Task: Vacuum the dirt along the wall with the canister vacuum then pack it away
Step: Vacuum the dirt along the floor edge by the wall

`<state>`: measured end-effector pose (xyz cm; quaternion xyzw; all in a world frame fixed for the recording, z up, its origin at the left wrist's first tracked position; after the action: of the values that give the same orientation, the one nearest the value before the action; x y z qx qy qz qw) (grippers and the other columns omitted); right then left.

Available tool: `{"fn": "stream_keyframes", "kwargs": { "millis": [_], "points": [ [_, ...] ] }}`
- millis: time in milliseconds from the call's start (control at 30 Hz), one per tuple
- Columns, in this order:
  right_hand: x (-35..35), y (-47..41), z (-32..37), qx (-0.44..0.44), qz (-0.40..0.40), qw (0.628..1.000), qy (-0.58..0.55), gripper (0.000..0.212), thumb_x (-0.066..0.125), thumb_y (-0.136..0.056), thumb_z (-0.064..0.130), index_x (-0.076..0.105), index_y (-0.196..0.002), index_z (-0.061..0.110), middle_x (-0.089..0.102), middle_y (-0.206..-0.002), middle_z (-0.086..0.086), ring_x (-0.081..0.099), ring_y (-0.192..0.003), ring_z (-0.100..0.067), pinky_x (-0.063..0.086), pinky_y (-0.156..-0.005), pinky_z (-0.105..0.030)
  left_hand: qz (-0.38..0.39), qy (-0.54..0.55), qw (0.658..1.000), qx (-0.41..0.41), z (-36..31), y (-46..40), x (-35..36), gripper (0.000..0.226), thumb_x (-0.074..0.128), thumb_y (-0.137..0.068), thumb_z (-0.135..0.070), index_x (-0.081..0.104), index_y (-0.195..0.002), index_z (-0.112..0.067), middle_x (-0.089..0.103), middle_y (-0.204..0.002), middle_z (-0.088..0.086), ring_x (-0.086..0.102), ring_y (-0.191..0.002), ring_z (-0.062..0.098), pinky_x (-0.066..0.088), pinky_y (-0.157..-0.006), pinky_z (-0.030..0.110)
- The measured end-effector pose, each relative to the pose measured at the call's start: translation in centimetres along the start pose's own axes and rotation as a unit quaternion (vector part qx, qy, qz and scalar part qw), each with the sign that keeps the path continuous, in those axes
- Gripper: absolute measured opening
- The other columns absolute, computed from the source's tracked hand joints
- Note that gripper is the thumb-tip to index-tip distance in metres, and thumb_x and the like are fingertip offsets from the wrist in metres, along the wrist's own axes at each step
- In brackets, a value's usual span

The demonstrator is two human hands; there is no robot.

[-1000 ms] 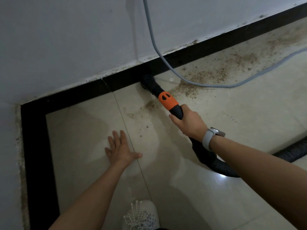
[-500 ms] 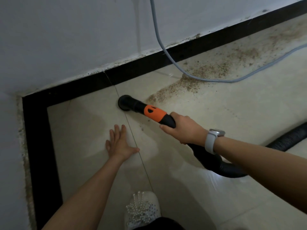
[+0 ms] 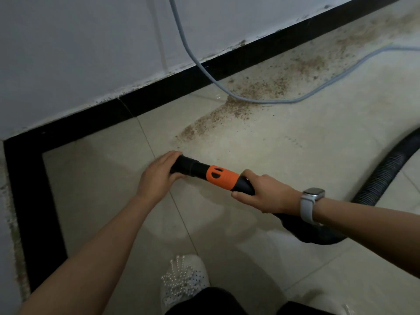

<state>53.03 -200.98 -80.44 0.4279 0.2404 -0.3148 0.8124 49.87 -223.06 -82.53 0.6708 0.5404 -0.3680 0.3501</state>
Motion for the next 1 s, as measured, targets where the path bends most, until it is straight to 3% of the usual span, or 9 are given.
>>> {"fn": "stream_keyframes", "kwargs": {
  "millis": [100, 200, 300, 400, 533, 700, 833, 933, 1000],
  "points": [
    [-0.5, -1.3, 2.2, -0.038, -0.057, 0.996, 0.049, 0.061, 0.055, -0.087, 0.052, 0.031, -0.133, 0.020, 0.059, -0.098, -0.007, 0.061, -0.081, -0.029, 0.037, -0.061, -0.030, -0.005, -0.020, 0.999, 0.045, -1.5, 0.6, -0.2, 0.045, 0.071, -0.080, -0.026, 0.055, -0.121, -0.014, 0.060, -0.120, -0.002, 0.058, -0.104, 0.020, 0.042, -0.077, 0.027],
    [0.6, -3.0, 4.2, -0.048, -0.072, 0.983, 0.162, 0.056, 0.050, -0.091, 0.047, 0.029, -0.137, 0.023, 0.060, -0.107, -0.009, 0.059, -0.079, -0.031, 0.034, -0.057, -0.031, -0.012, -0.009, 0.999, 0.028, -2.1, 1.9, 0.8, 0.046, 0.070, -0.081, -0.031, 0.055, -0.122, -0.014, 0.060, -0.122, -0.001, 0.057, -0.108, 0.021, 0.040, -0.097, 0.034],
    [1.3, -3.6, 4.3, -0.048, -0.076, 0.978, 0.189, 0.040, 0.045, -0.093, 0.042, 0.041, -0.125, 0.020, 0.063, -0.092, -0.009, 0.049, -0.065, -0.027, 0.027, -0.050, -0.029, -0.044, 0.024, 0.997, -0.051, -0.6, 2.9, 1.3, 0.049, 0.069, -0.083, -0.025, 0.052, -0.128, -0.015, 0.057, -0.130, 0.004, 0.050, -0.123, 0.022, 0.014, -0.115, 0.043],
    [-0.4, -4.3, 2.7, -0.009, -0.109, 0.978, 0.175, 0.040, 0.046, -0.092, 0.043, 0.042, -0.125, 0.021, 0.062, -0.087, -0.009, 0.056, -0.070, -0.032, 0.033, -0.053, -0.030, -0.005, 0.007, 0.981, -0.194, 3.5, 4.2, 2.2, 0.070, 0.065, -0.086, -0.025, 0.030, -0.146, -0.014, 0.033, -0.151, 0.008, 0.022, -0.142, 0.024, 0.007, -0.115, 0.047],
    [-0.8, -3.9, 2.0, -0.006, -0.098, 0.981, 0.170, 0.039, 0.047, -0.092, 0.043, 0.043, -0.125, 0.023, 0.056, -0.080, -0.006, 0.053, -0.067, -0.030, 0.036, -0.057, -0.029, 0.132, -0.010, 0.933, -0.336, 7.6, 7.8, 5.1, 0.090, 0.067, -0.082, -0.039, 0.010, -0.151, -0.023, -0.005, -0.159, 0.002, -0.008, -0.145, 0.027, 0.003, -0.114, 0.053],
    [4.9, 0.0, 3.5, -0.095, 0.018, 0.983, 0.155, 0.040, 0.046, -0.092, 0.046, 0.043, -0.125, 0.025, 0.054, -0.075, 0.002, 0.049, -0.058, -0.018, 0.031, -0.052, -0.027, 0.126, -0.008, 0.938, -0.323, 8.3, 8.6, 5.3, 0.088, 0.068, -0.082, -0.039, 0.014, -0.150, -0.030, -0.005, -0.159, -0.002, -0.009, -0.145, 0.024, 0.003, -0.114, 0.050],
    [1.1, -1.2, 0.6, -0.030, -0.038, 0.986, 0.160, 0.047, 0.047, -0.090, 0.050, 0.042, -0.133, 0.031, 0.066, -0.098, -0.009, 0.062, -0.084, -0.031, 0.036, -0.062, -0.028, 0.124, -0.029, 0.943, -0.309, 8.5, 8.7, 4.7, 0.087, 0.070, -0.080, -0.038, 0.017, -0.149, -0.033, -0.001, -0.160, -0.005, -0.003, -0.146, 0.023, 0.008, -0.114, 0.045],
    [-0.3, -2.5, 0.9, -0.006, -0.091, 0.981, 0.171, 0.044, 0.048, -0.091, 0.047, 0.043, -0.131, 0.028, 0.066, -0.097, -0.010, 0.062, -0.084, -0.033, 0.035, -0.060, -0.028, 0.122, -0.022, 0.940, -0.316, 8.2, 8.6, 4.5, 0.084, 0.070, -0.081, -0.034, 0.019, -0.149, -0.033, 0.001, -0.159, -0.006, -0.002, -0.146, 0.022, 0.008, -0.115, 0.044],
    [1.8, -2.2, 2.8, -0.043, -0.071, 0.982, 0.169, 0.039, 0.047, -0.091, 0.043, 0.045, -0.127, 0.026, 0.066, -0.093, -0.010, 0.062, -0.082, -0.033, 0.034, -0.059, -0.028, 0.118, -0.023, 0.941, -0.315, 8.1, 8.6, 4.2, 0.079, 0.067, -0.084, -0.030, 0.021, -0.148, -0.032, 0.002, -0.159, -0.006, -0.001, -0.146, 0.021, 0.009, -0.115, 0.044]
  ]
}}
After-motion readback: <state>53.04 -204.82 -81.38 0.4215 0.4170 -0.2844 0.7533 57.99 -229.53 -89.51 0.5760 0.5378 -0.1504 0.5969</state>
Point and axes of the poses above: each hand's wrist, its own y-axis away from the middle knuckle, its own x-axis out of the palm, z = x × y, the point moved 8 cm from there along -y, towards the middle knuckle
